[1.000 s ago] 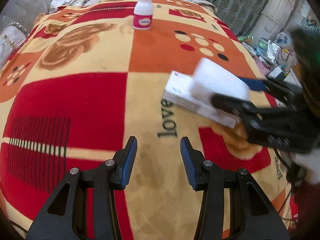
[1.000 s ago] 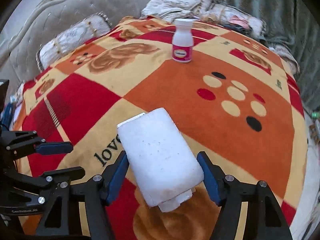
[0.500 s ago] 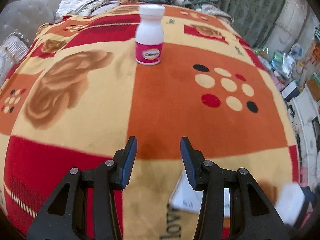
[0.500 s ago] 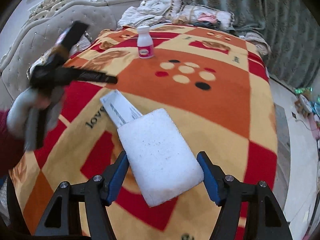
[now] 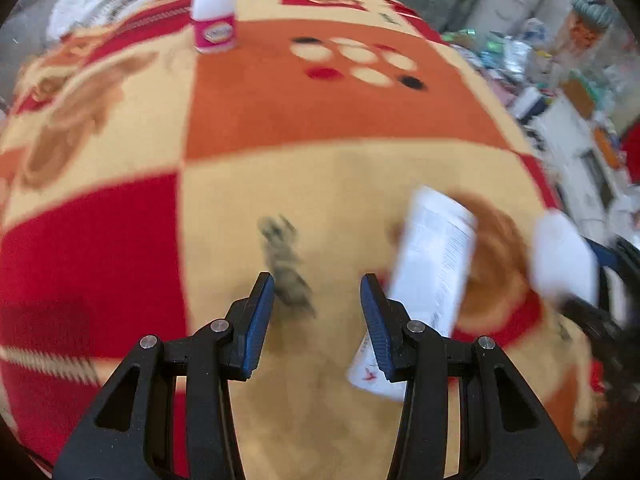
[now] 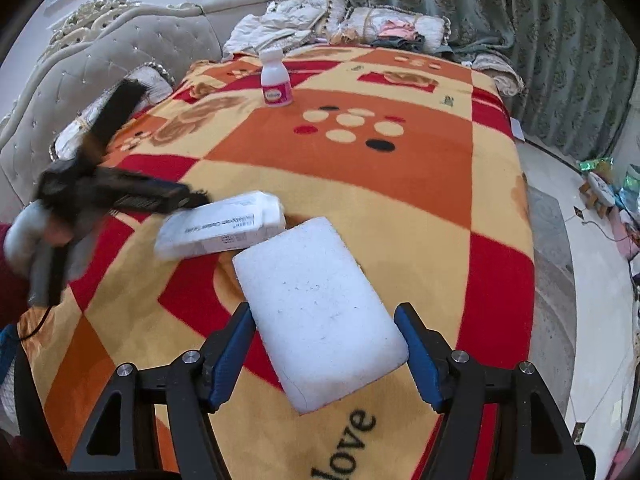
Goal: Collect trash
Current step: 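Grasp the white sponge with the right tool while the left tool grasps the long white box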
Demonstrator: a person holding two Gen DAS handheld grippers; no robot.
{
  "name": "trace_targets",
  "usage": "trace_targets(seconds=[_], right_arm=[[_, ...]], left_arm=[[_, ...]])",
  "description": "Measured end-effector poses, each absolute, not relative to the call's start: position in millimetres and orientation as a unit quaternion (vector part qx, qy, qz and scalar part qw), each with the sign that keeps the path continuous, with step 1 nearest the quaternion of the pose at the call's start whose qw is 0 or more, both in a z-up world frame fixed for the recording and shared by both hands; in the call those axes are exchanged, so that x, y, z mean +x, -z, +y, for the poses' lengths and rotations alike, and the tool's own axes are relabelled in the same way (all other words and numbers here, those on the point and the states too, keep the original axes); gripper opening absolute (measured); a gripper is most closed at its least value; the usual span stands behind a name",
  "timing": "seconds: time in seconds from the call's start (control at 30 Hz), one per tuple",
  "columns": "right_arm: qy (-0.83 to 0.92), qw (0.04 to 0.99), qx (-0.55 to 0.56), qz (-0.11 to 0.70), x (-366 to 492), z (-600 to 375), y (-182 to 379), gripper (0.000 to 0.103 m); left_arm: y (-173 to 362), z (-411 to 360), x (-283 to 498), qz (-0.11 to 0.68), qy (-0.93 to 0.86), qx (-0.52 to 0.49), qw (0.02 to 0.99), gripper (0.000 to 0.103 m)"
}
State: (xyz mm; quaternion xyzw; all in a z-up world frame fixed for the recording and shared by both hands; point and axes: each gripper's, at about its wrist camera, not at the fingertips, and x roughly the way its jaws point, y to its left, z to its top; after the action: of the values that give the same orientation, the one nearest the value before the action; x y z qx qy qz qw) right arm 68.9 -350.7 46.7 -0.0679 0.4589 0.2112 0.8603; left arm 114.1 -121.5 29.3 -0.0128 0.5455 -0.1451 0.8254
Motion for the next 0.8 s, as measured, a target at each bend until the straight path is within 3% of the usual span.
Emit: trace_targets(seconds=[0.23, 0.33, 0.8], right_arm=[[-0.184, 0.859, -0.065, 0.473, 49.9, -355.4, -36.0, 0.068], [-0.163, 0.861, -0.071, 0.477, 41.3, -356.4, -32.8, 0.068], [-0.092, 0.868, -0.046, 0.485, 39.8, -375.0, -17.2, 0.073]], left_arm=[[-44.8, -136.7, 80.7, 0.53, 0.175, -0.058, 0.828, 0.044], [-50.9, -148.2, 78.3, 0.522, 0.176, -0.067, 0.832, 0.054], [-28.4, -199.1, 86.8, 0.527, 0.121, -0.032, 0.841, 0.054]])
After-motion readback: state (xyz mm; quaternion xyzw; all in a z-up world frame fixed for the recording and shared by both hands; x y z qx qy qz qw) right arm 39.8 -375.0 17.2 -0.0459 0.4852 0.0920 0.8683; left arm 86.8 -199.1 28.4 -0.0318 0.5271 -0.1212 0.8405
